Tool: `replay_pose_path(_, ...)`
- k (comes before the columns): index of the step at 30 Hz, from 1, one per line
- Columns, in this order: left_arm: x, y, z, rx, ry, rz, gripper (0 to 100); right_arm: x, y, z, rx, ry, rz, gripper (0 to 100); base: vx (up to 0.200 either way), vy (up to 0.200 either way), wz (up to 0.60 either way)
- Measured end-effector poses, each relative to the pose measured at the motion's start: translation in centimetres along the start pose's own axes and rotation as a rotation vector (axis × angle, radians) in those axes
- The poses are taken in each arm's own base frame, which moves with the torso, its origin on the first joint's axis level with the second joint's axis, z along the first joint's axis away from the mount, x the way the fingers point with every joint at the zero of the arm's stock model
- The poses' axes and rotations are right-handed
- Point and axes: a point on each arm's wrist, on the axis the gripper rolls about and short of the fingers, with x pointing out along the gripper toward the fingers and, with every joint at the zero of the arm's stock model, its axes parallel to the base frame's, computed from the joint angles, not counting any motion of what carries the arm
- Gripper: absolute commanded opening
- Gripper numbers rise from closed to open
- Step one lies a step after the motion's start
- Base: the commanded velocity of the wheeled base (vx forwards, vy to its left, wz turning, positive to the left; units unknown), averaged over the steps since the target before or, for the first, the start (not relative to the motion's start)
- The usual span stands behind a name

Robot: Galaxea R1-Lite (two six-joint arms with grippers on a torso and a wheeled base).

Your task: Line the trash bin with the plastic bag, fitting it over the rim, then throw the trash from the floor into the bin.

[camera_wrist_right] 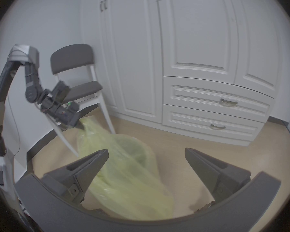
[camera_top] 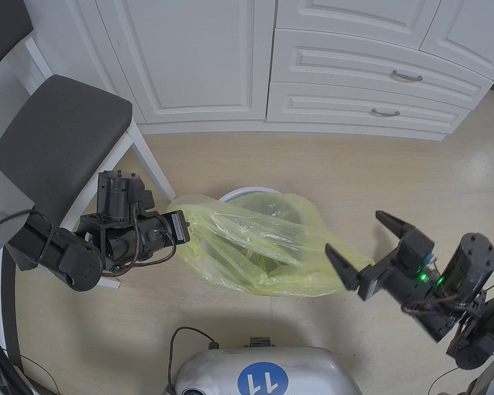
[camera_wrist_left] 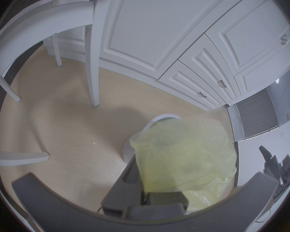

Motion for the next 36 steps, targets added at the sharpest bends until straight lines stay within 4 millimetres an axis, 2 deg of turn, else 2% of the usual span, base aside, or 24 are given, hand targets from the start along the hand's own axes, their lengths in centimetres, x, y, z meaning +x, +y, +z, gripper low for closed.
replay_pose_path(4, -0.3, -0.4, -0.2, 0.014, 0.005, -0.011, 0, -0.8, 3.3, -0.3, -0.042, 0.034, 0.047, 100, 0.000, 0.000, 0.00)
replay_pose_path(12, -0.9, -0.8, -0.4, 0.026, 0.005, -0.021, 0, -0.7, 7.1, -0.9, -0.131, 0.039, 0.165, 100, 0.000, 0.000, 0.00)
replay_pose_path(16, -1.0, -1.0, -0.4, 0.028, 0.001, -0.025, 0, 0.7, 9.4, -2.1, -0.227, 0.051, 0.210, 100, 0.000, 0.000, 0.00)
replay_pose_path(20, -1.0, -1.1, -0.5, 0.029, 0.000, -0.024, 0, 3.0, 11.4, -4.0, -0.291, 0.072, 0.219, 100, 0.000, 0.000, 0.00)
replay_pose_path(22, -0.8, -1.0, -0.5, 0.029, 0.001, -0.023, 0, 4.5, 11.6, -4.8, -0.304, 0.081, 0.197, 100, 0.000, 0.000, 0.00)
replay_pose_path(27, -0.6, -0.9, -0.7, 0.028, 0.004, -0.014, 0, 7.7, 10.5, -6.5, -0.313, 0.103, 0.115, 100, 0.000, 0.000, 0.00)
replay_pose_path(31, -0.6, -0.9, -0.7, 0.028, 0.001, -0.009, 0, 8.7, 9.5, -6.4, -0.301, 0.091, 0.075, 100, 0.000, 0.000, 0.00)
replay_pose_path(36, -0.6, -0.9, -0.7, 0.029, 0.002, -0.007, 0, 8.8, 9.3, -5.5, -0.251, 0.066, 0.063, 100, 0.000, 0.000, 0.00)
